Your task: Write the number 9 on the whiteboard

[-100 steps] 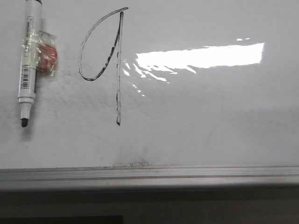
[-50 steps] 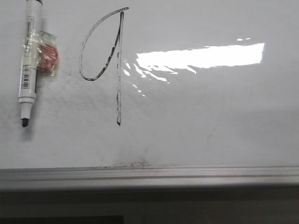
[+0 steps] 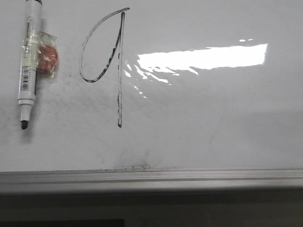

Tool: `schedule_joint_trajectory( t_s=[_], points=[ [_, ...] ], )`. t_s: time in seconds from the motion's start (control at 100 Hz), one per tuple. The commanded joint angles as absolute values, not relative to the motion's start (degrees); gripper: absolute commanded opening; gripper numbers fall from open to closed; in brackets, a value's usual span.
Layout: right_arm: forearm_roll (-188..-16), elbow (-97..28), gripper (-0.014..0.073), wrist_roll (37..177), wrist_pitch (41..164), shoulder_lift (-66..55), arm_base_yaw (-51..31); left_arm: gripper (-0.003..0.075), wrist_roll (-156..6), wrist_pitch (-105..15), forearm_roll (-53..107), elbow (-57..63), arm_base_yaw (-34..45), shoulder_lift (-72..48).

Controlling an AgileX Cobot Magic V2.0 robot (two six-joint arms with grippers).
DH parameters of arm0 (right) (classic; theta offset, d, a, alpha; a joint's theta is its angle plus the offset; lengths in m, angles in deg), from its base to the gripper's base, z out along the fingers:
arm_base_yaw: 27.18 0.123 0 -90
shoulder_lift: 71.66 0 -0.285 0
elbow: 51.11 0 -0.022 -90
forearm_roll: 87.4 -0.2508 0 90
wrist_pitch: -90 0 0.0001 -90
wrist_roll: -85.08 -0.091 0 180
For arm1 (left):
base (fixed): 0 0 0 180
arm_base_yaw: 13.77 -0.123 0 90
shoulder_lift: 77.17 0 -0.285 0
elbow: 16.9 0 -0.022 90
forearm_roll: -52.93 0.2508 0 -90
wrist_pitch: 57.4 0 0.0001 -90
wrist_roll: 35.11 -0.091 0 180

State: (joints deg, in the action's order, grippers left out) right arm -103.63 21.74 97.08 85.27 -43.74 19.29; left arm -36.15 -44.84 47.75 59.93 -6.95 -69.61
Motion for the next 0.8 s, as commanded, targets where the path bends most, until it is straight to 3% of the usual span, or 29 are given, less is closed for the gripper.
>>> schedule_joint_trajectory(
  t_s=[0.0,0.79],
  points=[
    [-102.7,20.3,-0.0063,97.6,81.2,-43.5,19.4,-0.0020,-36.2,-44.7,47.7,62.3,-9.1,-71.3],
    [-102.7,20.3,-0.0063,97.6,81.1,-43.5,19.4,-0.0020,-36.2,-41.1,47.7,62.3,-9.4,-71.2]
  ],
)
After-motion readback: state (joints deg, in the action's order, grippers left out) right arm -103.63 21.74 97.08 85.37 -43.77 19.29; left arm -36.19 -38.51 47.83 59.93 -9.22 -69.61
